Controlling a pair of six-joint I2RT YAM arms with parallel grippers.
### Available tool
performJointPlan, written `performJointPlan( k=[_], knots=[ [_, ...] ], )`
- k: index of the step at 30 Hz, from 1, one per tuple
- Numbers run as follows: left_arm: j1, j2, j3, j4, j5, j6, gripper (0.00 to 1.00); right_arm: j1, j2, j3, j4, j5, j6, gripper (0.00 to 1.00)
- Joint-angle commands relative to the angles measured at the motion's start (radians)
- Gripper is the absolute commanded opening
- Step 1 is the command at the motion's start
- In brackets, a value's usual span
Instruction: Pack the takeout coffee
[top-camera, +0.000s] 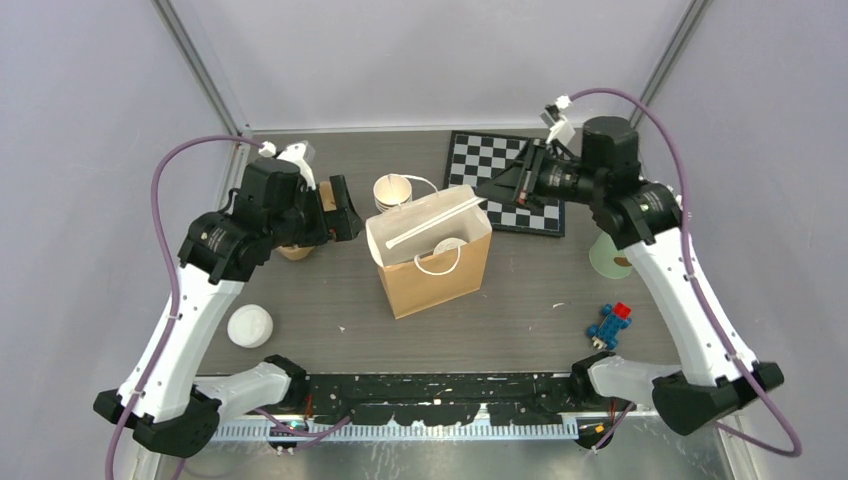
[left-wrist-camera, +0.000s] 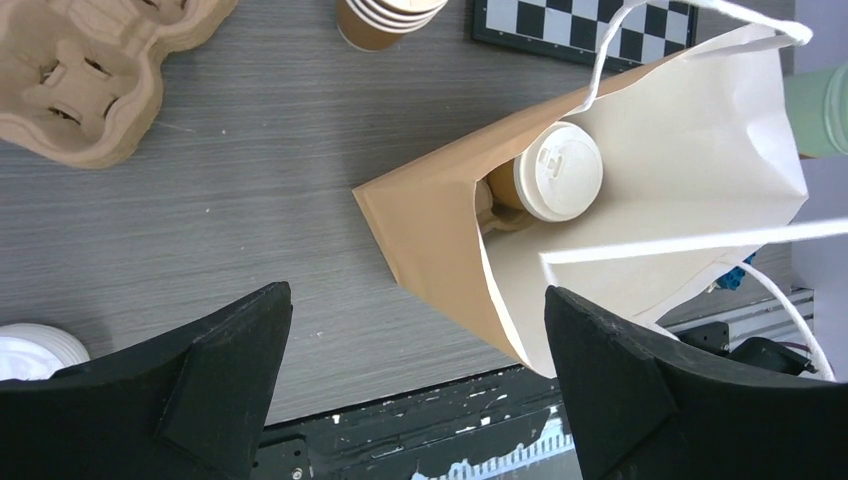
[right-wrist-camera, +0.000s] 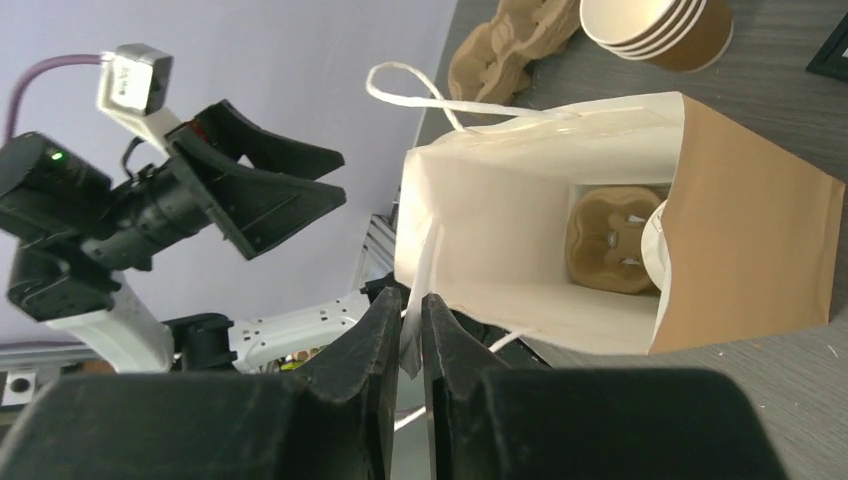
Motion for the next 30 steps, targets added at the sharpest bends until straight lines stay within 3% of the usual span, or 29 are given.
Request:
performJointPlan(
  k=[1,7,16,18,25,27,30],
  knots=[
    [-0.002,-0.035,-0.023,0.022,-0.019,0.013,1.0,0.07,0.079,0.019,0.054,0.12,-0.02,0.19],
    [-0.002,-0.042,-0.03,0.032,-0.025,0.024,1.0,0.086,0.153,0.064,-0.002,0.222,-0.071,0.18],
    [-0.002,-0.053,-0.035,0.019,-0.038,0.031,1.0,0.092,0.236,0.063,0.021,0.172,-0.05,0.22],
    [-0.002,-0.052,-0.032,0.021,-0.04,0.031,1.0,0.092,0.261,0.119,-0.042,0.183,-0.09,0.28],
    [-0.002,-0.053,0.007,0.006,-0.069,0.056,1.0,0.09,0.304,0.312,-0.255,0.27,-0.191,0.66],
    [-0.002,-0.056,0.02,0.007,-0.082,0.078,1.0,0.09,0.305,0.337,-0.28,0.303,-0.192,0.85],
    [-0.002,-0.057,0.046,0.002,-0.107,0.1,1.0,0.089,0.305,0.375,-0.341,0.373,-0.21,0.89]
  ],
)
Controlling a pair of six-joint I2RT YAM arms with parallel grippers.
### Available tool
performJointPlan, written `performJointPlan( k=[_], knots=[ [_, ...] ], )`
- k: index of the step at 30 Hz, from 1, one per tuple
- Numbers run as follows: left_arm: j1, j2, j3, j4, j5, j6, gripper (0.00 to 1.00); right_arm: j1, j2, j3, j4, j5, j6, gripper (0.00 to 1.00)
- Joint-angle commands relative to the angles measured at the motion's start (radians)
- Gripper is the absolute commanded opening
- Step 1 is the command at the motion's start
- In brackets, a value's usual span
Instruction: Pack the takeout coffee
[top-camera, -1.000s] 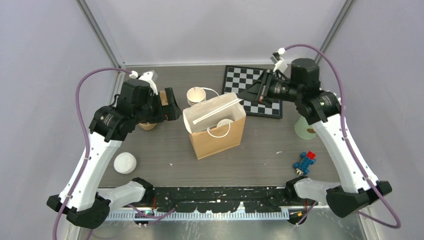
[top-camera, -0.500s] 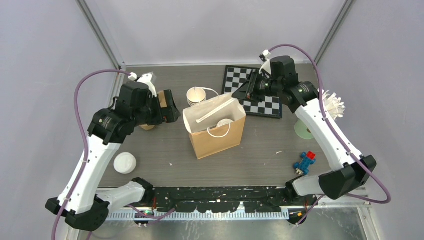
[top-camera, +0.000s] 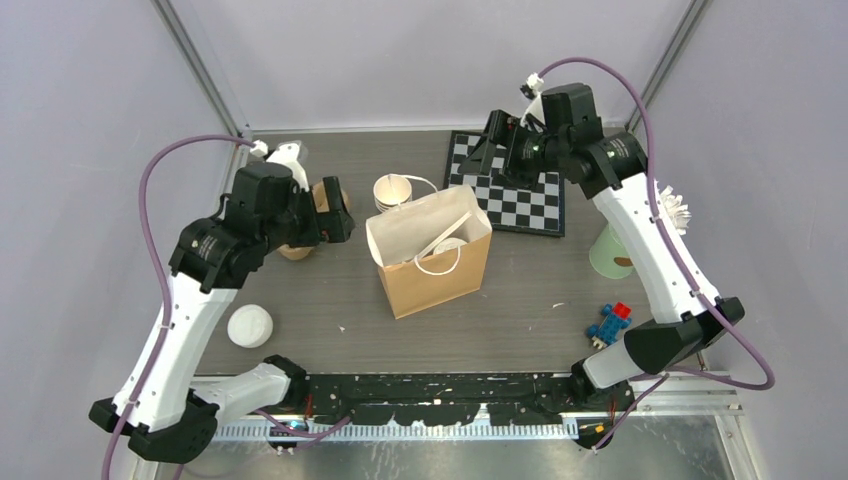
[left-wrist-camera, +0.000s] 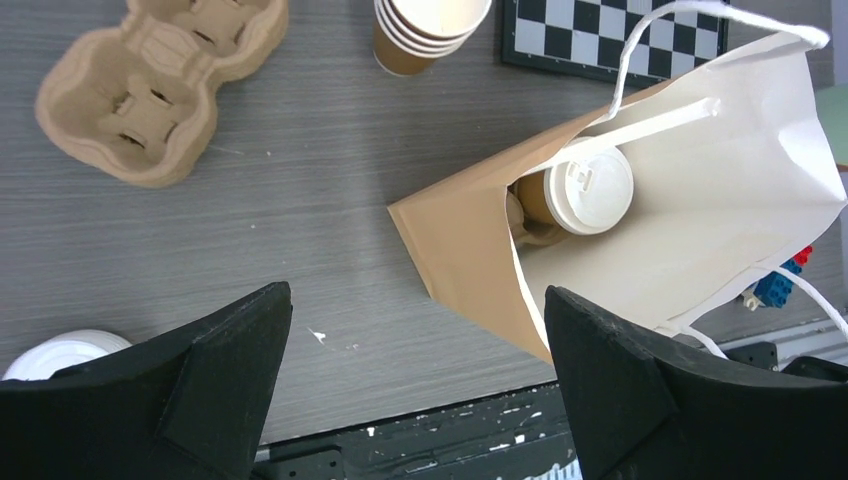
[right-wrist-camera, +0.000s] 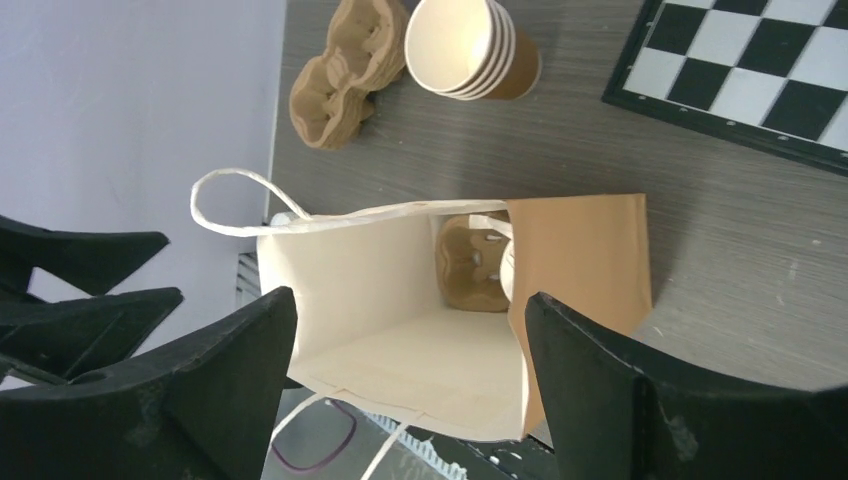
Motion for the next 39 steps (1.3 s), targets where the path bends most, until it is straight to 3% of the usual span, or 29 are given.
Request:
performJointPlan(
  k=[1,7,10,20,39],
  knots=[
    [-0.002,-0.023,0.07,0.003,-0.064,0.049,1.0,0.001,-0.027,0.076,-0.106,0.114,-0.057,0.89],
    [-0.002,-0.074,0.044,0.088,-0.028,0.059,1.0,0.001,-0.106,0.019,-0.142,0.45,-0.056,0.91],
    [-0.002,-0.091,0.039,0.092,-0.023,0.049,1.0,0.001,-0.148,-0.022,-0.144,0.543,-0.063,0.92],
    [-0.002,-0.142,-0.021,0.071,-0.039,0.026,1.0,0.001,-0.283,-0.187,-0.029,0.568,-0.011,0.92],
    [-0.002,-0.135,-0.016,0.092,-0.043,0.036,1.0,0.001,-0.308,-0.211,0.032,0.561,-0.024,0.92]
  ],
)
